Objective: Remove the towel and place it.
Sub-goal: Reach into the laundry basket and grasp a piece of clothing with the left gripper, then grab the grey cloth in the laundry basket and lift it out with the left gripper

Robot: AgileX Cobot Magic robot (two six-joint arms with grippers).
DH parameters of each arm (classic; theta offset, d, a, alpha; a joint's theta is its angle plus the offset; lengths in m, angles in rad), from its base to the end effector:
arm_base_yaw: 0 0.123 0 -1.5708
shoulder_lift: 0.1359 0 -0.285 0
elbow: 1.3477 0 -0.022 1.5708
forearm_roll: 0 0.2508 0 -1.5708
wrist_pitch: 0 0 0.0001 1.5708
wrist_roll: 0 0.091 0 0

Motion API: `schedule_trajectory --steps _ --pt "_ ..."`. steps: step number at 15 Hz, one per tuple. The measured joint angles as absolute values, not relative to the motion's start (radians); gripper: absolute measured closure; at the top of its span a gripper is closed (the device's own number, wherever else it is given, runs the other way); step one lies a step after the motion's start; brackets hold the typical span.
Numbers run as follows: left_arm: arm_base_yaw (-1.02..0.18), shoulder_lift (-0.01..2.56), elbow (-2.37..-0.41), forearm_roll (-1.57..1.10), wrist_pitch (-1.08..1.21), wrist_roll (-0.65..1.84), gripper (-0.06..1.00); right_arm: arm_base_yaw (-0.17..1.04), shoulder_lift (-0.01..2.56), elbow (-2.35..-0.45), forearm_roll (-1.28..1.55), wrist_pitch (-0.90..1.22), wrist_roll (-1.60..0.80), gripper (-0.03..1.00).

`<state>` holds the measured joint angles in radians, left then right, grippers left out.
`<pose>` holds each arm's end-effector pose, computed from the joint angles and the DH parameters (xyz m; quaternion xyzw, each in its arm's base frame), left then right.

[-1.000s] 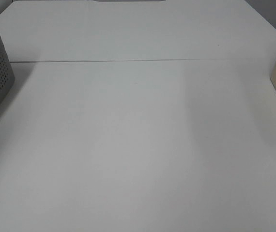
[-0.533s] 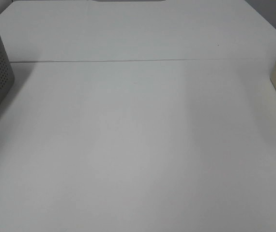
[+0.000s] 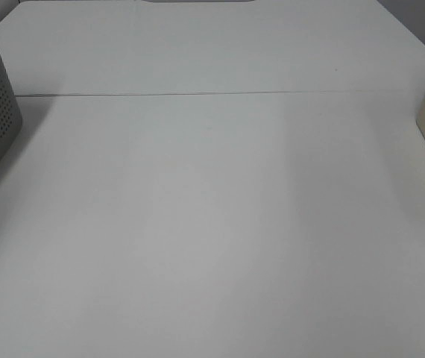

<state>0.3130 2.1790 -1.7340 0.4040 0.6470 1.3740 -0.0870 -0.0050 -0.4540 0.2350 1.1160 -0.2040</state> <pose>0.4557 0.1702 0.1927 0.5794 0.7507 0.3113 0.0617 -0.0026 0.0193 0.2620 -0.0563 0.8695 0.0468 0.4885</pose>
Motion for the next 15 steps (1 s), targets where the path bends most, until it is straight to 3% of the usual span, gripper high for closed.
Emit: schedule_trajectory --steps 1,4,12,15 --pt "0.313 2.179 -1.734 0.394 0.647 1.374 0.39 -0.087 -0.005 -0.454 0.235 1.116 -0.204 0.21" --pt "0.313 2.179 -1.734 0.339 0.676 1.374 0.56 -0.087 -0.005 -0.454 0.235 1.116 -0.204 0.21" --pt "0.313 2.182 -1.734 0.29 0.7 1.374 0.61 -0.087 -0.005 -0.454 0.235 1.116 -0.204 0.21" --pt "0.313 2.196 -1.734 0.323 0.694 1.374 0.79 -0.087 -0.005 -0.454 0.235 1.116 -0.204 0.21"
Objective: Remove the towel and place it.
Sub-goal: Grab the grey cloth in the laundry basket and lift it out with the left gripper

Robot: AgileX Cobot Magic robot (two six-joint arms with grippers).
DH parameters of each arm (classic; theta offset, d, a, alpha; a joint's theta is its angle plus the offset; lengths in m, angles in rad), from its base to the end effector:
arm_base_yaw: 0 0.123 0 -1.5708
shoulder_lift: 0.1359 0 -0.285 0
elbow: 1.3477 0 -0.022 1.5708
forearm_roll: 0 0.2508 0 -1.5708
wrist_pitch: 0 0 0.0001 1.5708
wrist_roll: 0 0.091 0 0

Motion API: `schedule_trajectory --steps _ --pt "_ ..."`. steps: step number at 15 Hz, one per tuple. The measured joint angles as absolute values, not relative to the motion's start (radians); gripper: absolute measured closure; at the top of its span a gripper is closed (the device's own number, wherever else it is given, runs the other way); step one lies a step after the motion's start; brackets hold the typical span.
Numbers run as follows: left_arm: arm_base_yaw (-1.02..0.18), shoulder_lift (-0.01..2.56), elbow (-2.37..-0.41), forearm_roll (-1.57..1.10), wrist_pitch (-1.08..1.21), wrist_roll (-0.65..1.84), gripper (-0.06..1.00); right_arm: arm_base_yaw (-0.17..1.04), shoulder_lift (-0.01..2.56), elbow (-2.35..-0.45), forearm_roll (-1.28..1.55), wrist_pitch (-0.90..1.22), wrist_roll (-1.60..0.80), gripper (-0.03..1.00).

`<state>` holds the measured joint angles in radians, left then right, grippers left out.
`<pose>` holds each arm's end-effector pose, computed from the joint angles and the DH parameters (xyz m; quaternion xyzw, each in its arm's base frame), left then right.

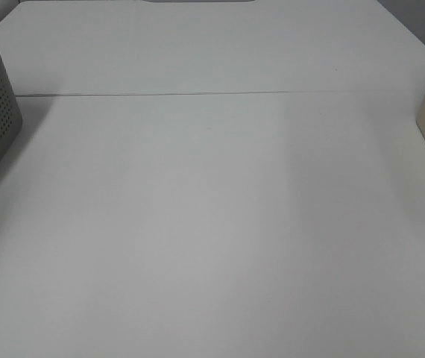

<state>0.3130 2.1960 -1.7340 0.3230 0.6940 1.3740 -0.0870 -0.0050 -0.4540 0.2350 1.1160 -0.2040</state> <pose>0.4537 0.1663 0.1810 0.5650 0.7770 0.2698 0.0656 -0.0026 0.0193 0.2620 -0.0563 0.8695 0.0468 0.4885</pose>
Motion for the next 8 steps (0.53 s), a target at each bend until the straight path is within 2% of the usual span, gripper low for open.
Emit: schedule_trajectory --steps 1,2,8 --pt "0.313 2.199 -1.734 0.344 0.686 1.374 0.89 -0.087 -0.005 -0.454 0.235 1.116 -0.204 0.21" --pt "0.312 2.199 -1.734 0.367 0.672 1.374 0.94 -0.087 -0.005 -0.454 0.235 1.116 -0.204 0.21" --pt "0.246 2.119 -1.734 0.392 0.691 1.262 0.94 -0.087 -0.005 -0.454 0.235 1.116 -0.204 0.21"
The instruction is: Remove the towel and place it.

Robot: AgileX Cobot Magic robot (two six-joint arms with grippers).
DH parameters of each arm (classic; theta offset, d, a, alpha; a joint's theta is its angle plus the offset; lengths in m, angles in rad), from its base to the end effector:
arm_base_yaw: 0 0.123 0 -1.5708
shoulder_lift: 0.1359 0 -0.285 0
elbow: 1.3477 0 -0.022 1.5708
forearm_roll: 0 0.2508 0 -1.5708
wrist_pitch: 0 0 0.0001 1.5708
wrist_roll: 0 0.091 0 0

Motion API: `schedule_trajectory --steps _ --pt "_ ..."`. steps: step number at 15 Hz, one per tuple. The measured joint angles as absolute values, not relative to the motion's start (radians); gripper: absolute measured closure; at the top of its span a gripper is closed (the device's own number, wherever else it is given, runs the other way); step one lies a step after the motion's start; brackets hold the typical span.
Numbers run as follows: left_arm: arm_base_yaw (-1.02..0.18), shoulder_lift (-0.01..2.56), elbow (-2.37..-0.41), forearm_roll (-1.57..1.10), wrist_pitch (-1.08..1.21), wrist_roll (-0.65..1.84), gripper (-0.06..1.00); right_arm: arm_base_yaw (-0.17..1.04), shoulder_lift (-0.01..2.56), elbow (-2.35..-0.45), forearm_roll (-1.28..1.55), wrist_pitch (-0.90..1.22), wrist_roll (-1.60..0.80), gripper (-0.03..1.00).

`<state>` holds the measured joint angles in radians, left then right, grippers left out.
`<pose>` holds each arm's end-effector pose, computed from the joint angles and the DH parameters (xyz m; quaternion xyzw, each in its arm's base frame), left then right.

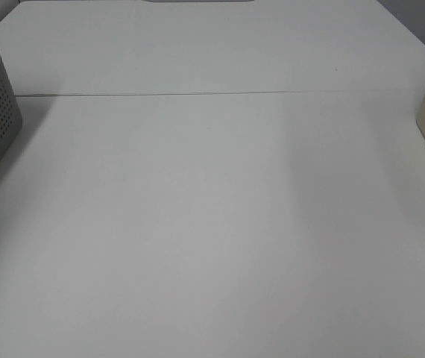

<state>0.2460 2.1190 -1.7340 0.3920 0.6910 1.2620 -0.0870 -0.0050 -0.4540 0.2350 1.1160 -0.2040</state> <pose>0.4578 0.1378 0.2194 0.5516 0.7684 0.3107 0.0943 -0.0026 0.0193 0.2620 -0.0563 0.8695 0.0468 0.4885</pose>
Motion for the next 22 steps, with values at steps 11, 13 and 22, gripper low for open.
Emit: schedule_trajectory --steps 11,13,22 --pt "-0.053 1.489 -1.734 0.392 0.753 0.717 0.94 -0.087 -0.005 -0.454 0.235 1.116 -0.204 0.21" --pt "-0.148 1.421 -1.734 0.392 0.753 0.705 0.94 -0.087 -0.005 -0.454 0.235 1.116 -0.204 0.21" --pt "-0.584 1.566 -1.956 0.461 0.879 0.549 0.94 -0.087 -0.005 -0.454 0.235 1.116 -0.204 0.21"
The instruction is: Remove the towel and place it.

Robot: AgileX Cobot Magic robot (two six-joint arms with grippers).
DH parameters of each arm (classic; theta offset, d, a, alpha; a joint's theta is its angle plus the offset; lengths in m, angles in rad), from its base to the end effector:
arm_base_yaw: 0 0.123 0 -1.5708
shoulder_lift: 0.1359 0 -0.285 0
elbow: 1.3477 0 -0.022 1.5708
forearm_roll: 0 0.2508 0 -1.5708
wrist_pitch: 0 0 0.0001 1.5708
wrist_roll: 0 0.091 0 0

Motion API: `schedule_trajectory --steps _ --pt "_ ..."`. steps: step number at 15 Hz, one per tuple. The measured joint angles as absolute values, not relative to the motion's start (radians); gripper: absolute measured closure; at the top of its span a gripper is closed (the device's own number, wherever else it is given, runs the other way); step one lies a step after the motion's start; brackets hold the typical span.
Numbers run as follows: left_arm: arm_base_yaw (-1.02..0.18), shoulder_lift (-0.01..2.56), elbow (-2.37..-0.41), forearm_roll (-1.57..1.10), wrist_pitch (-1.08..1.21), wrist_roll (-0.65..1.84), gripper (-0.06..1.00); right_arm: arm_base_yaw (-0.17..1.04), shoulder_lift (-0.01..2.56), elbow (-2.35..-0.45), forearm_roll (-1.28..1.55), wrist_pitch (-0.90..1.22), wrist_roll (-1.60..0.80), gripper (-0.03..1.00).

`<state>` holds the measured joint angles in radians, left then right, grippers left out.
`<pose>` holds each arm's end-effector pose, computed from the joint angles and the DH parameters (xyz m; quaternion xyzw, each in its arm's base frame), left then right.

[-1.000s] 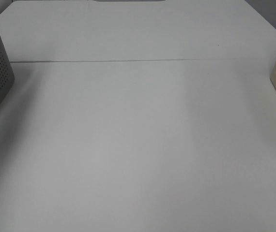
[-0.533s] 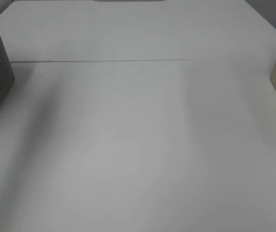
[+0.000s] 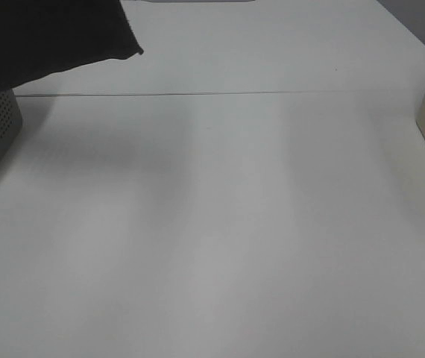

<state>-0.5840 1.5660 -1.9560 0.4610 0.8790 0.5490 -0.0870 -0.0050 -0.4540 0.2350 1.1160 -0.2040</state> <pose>0.2927 -0.1561 0.5111 0.4564 0.6720 0.2177 0.5411 -0.0026 0.0193 0.2620 -0.0563 0.8695 0.0468 0.4885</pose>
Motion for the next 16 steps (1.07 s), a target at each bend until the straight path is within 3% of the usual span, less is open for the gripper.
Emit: schedule_trajectory --steps 4,7,12,15,16 --pt "-0.693 1.678 -2.018 0.468 1.028 0.452 0.94 -0.087 0.156 -0.469 0.431 0.983 -0.34 0.21" --pt "-0.75 1.692 -2.024 0.44 1.041 0.405 0.94 -0.087 0.418 -0.469 0.869 0.893 -0.83 0.21" --pt "-0.765 1.692 -2.025 0.265 1.014 0.387 0.94 -0.087 0.891 -0.477 1.539 0.96 -1.603 0.21" --pt "-0.765 1.692 -2.025 0.17 0.958 0.387 0.94 -0.041 1.129 -0.524 1.678 1.046 -1.739 0.21" --pt "-0.765 1.692 -2.025 0.138 0.927 0.386 0.94 0.069 1.222 -0.563 1.695 0.984 -1.764 0.21"
